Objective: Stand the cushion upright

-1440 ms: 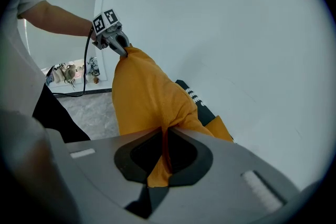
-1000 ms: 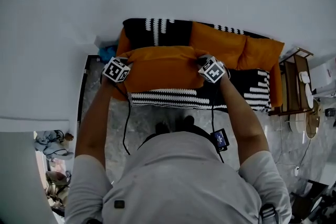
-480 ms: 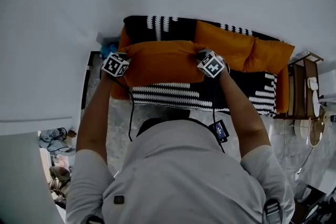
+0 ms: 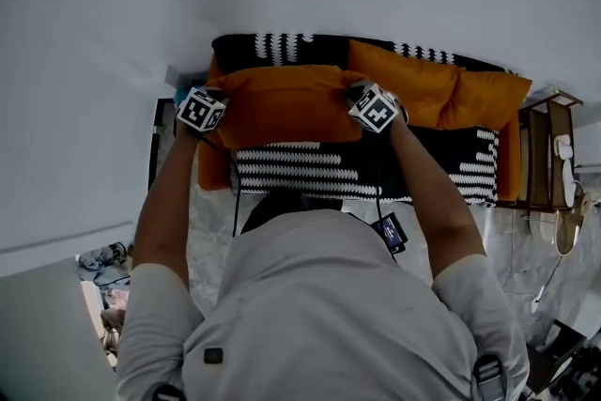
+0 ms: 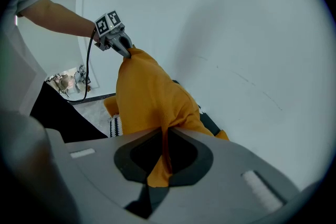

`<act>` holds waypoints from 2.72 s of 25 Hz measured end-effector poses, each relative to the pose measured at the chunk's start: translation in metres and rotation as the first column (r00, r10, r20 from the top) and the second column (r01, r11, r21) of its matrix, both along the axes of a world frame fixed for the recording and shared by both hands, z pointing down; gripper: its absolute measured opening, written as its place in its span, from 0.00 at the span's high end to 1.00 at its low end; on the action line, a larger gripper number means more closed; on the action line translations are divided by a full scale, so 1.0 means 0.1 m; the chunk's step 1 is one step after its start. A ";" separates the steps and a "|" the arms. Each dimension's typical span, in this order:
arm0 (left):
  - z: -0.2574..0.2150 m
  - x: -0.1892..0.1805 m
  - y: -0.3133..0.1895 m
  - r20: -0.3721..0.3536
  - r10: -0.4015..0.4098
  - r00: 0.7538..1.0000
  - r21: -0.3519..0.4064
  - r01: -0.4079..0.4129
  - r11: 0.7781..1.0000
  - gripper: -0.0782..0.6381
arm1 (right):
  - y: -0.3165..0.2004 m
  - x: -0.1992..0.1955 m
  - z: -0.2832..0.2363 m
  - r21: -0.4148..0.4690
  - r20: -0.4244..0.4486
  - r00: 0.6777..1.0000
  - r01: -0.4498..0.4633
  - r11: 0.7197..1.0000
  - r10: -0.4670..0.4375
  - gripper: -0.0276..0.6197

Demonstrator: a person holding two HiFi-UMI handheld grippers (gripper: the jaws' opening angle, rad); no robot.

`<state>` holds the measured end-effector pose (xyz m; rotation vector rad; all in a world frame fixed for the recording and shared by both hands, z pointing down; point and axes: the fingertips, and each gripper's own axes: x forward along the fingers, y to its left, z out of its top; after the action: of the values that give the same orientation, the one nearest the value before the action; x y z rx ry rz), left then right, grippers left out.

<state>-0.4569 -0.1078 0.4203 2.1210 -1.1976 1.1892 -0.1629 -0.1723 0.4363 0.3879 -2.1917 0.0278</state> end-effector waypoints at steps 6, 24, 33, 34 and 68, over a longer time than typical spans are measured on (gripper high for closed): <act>0.25 -0.29 -0.58 -0.018 0.061 0.998 -0.040 -0.061 0.997 0.83 | -0.40 -0.23 0.19 -0.041 -0.043 0.997 -0.059 0.997 0.058 0.91; 1.39 -0.79 -1.68 -0.025 0.262 0.965 -0.187 -0.262 0.947 0.82 | -1.40 -0.69 1.31 -0.174 -0.269 0.960 -0.130 0.976 0.079 0.90; 1.92 -0.97 -1.98 -0.015 0.259 0.966 -0.217 -0.256 0.942 0.82 | -1.69 -0.83 1.74 -0.202 -0.330 0.942 -0.136 0.970 0.063 0.90; 1.96 -0.99 -2.00 -0.014 0.256 0.967 -0.223 -0.253 0.942 0.82 | -1.72 -0.85 1.78 -0.202 -0.334 0.941 -0.136 0.970 0.063 0.90; 1.74 -1.59 -2.23 -0.055 0.063 0.996 -0.137 -0.070 0.988 0.58 | -2.09 -0.75 1.57 -0.078 -0.309 0.917 -0.289 0.954 0.252 0.51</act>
<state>-0.6155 -0.3304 0.5942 2.0885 -0.9990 1.2036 -0.2381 -0.3817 0.5930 0.5857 -1.8170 0.2411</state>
